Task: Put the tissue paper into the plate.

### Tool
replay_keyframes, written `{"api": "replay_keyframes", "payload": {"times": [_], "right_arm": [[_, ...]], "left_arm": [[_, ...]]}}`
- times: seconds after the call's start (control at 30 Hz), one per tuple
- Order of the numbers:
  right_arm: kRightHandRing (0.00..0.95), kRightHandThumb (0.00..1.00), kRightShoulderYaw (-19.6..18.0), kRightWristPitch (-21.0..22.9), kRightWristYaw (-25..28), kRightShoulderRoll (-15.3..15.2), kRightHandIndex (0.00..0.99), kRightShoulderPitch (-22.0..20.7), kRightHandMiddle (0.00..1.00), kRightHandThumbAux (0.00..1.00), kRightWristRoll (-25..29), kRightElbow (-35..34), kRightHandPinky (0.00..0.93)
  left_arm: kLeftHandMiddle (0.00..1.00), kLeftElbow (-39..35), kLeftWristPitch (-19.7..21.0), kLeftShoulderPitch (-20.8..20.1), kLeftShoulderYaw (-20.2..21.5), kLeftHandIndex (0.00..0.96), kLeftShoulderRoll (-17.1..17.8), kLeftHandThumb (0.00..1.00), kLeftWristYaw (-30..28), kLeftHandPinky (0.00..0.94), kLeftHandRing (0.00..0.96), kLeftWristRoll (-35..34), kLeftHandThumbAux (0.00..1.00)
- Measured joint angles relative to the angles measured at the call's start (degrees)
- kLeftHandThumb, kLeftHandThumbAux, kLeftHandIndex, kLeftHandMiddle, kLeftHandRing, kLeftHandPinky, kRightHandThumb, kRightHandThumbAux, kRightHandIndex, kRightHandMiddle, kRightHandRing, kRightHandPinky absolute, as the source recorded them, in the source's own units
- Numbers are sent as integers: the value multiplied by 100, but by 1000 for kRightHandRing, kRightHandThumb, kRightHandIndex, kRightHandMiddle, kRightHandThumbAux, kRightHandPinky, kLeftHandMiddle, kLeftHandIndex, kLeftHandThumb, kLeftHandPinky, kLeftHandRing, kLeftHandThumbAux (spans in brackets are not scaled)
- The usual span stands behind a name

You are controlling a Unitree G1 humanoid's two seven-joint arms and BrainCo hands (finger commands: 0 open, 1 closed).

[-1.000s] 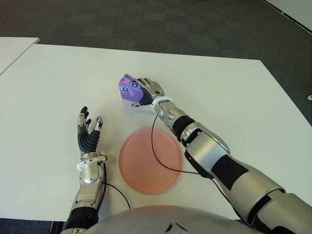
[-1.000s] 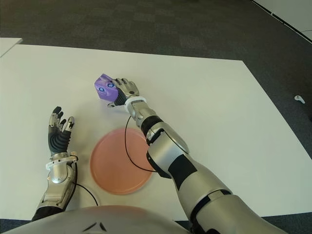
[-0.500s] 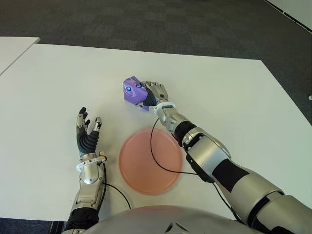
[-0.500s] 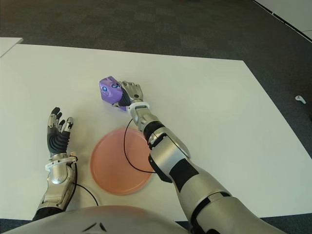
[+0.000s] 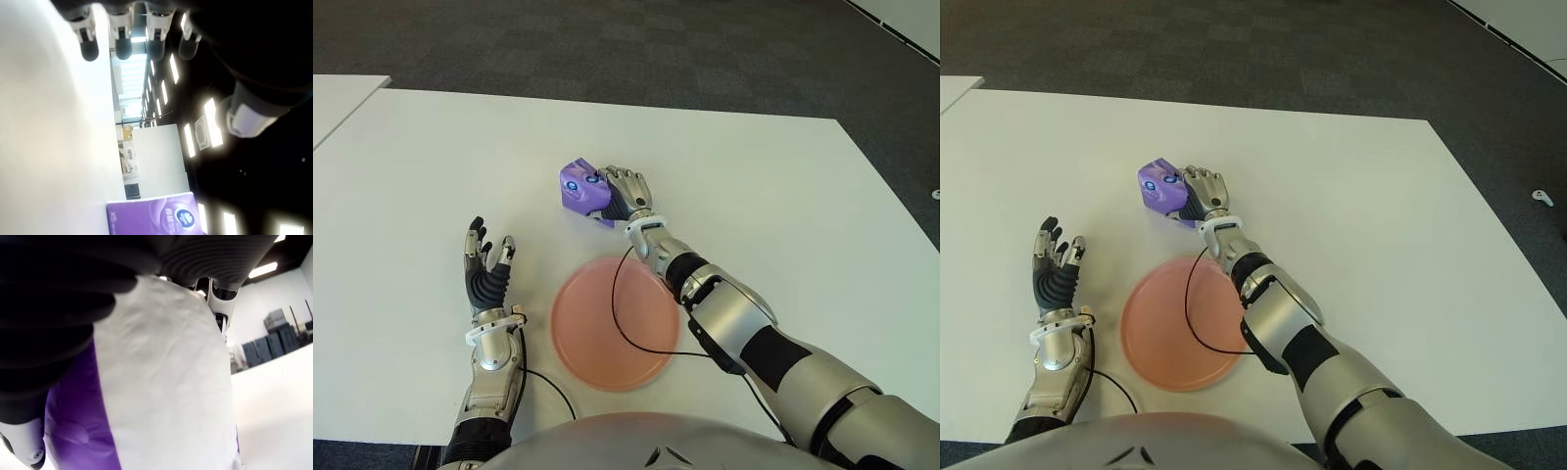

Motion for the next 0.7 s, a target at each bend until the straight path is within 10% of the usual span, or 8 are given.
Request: {"api": "replay_keyframes", "payload": {"times": [0.7], "right_arm": [[529,1000,22,-295,-361,-2,383,84,508,668,25,13,433]], "left_arm": [[0,3,1,2,-61,0,38,0,-22,0,0,-6,538]]}}
